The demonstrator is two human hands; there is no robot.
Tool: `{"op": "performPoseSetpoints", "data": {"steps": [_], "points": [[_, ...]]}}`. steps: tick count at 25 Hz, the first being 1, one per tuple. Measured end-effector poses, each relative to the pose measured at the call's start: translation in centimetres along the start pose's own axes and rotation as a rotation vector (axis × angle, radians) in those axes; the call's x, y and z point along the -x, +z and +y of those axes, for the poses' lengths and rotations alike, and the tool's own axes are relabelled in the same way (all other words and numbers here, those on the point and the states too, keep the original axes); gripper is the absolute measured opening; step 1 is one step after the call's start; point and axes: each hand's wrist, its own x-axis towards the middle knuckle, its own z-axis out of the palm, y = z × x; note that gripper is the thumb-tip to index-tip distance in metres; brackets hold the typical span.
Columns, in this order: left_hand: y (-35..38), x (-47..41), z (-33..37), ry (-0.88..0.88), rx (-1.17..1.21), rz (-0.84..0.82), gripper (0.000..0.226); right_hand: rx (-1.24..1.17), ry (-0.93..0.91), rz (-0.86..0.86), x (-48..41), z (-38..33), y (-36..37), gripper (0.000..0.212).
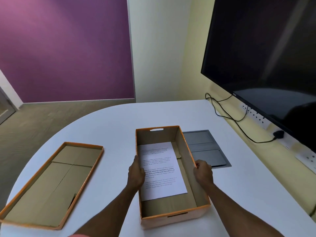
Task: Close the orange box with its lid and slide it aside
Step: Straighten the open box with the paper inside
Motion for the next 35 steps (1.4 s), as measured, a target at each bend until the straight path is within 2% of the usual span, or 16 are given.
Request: {"op": "performPoseSetpoints", "data": {"steps": [4, 11, 17, 24, 27, 30, 32, 35], "points": [[-1.3, 4.1, -0.9, 0.011, -0.033, -0.058, 0.039, -0.016, 0.071, 0.038, 5.5, 1.1, 0.0, 0.023], [-1.7, 9.3, -2.4, -0.056, -0.058, -0.036, 0.042, -0.062, 0.059, 0.036, 12.3, 3.9, -0.4, 0.025], [-0.5, 11.4, -3.0, -0.121, -0.042, -0.041, 0.045, -0.087, 0.056, 0.034, 13.9, 5.3, -0.6, 0.02], [0.1, 11.8, -4.1, -0.097, -0.001, -0.034, 0.052, -0.079, 0.0, 0.001, 13.9, 6.1, -0.5, 0.021], [-0.4, 12.0, -4.3, -0.149, 0.027, -0.065, 0.062, 0.049, -0.024, -0.034, 13.8, 5.4, -0.9, 0.032], [-1.3, 12.2, -4.7, -0.177, 0.032, -0.046, 0.067, 0.228, -0.11, 0.008, 13.6, 3.8, -0.8, 0.05], [-2.6, 12.1, -5.1, -0.16, -0.007, -0.02, 0.068, 0.221, -0.235, 0.038, 13.6, 1.9, 0.0, 0.055], [-5.3, 11.8, -6.2, -0.13, -0.047, 0.015, 0.068, 0.217, -0.413, -0.036, 13.9, -1.9, 2.6, 0.064]]}}
